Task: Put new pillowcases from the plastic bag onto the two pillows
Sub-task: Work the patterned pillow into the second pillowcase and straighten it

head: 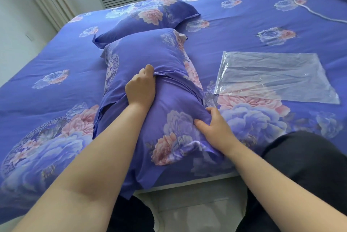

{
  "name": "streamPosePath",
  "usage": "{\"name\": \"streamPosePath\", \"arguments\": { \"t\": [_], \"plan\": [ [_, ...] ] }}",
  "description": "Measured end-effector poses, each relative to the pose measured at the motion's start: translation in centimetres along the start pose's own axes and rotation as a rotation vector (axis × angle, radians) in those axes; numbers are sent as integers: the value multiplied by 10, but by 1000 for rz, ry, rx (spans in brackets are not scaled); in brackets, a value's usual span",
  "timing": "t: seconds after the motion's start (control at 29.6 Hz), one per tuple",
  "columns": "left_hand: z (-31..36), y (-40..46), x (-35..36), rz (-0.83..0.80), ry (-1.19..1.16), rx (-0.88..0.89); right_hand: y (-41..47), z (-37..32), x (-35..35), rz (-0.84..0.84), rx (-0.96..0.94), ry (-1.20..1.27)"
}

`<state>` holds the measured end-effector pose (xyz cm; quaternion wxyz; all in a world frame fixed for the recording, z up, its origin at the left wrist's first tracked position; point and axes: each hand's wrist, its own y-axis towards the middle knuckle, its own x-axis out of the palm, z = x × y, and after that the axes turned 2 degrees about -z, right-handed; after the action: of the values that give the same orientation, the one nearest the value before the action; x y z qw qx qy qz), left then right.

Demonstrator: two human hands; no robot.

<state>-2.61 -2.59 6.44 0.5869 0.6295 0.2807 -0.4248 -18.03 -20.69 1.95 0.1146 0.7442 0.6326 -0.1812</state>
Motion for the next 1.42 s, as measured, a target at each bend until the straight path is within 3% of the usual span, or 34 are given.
{"name": "streamPosePath", "arguments": {
  "t": [0.13, 0.27, 0.34, 0.4, 0.51, 0.61, 0.67, 0.74, 0.81, 1.08, 1.28, 1.42],
  "plan": [
    [-17, 4, -20, 89, -287, -100, 23, -9, -22, 103, -202, -82],
    [-24, -29, -42, 193, -262, 57, 43, 8, -24, 154, -42, -444],
    [-27, -58, -43, 257, -205, 51, 42, 8, -17, 216, 21, -639],
    [-37, -84, -44, 346, -206, -23, 36, -5, -6, 358, -125, -700],
    [-57, -117, -47, 406, -336, -181, 16, -41, 16, 475, -511, -541],
    [-69, -149, -46, 346, -467, -315, -9, -76, 49, 285, -845, -398],
    [-73, -169, -44, 323, -574, -412, -23, -85, 75, 72, -939, -493],
    [-73, -188, -41, 310, -689, -532, -30, -82, 97, -96, -954, -746],
    [-71, -204, -39, 249, -773, -592, -31, -76, 110, -143, -965, -927],
    [-90, -211, -44, 168, -721, -193, -19, -71, 113, 168, -1094, -726],
    [-91, -184, -45, 251, -752, -233, -19, -95, 111, 271, -976, -703],
    [-98, -157, -51, 99, -810, -354, -12, -112, 113, 269, -857, -795]
  ]
}}
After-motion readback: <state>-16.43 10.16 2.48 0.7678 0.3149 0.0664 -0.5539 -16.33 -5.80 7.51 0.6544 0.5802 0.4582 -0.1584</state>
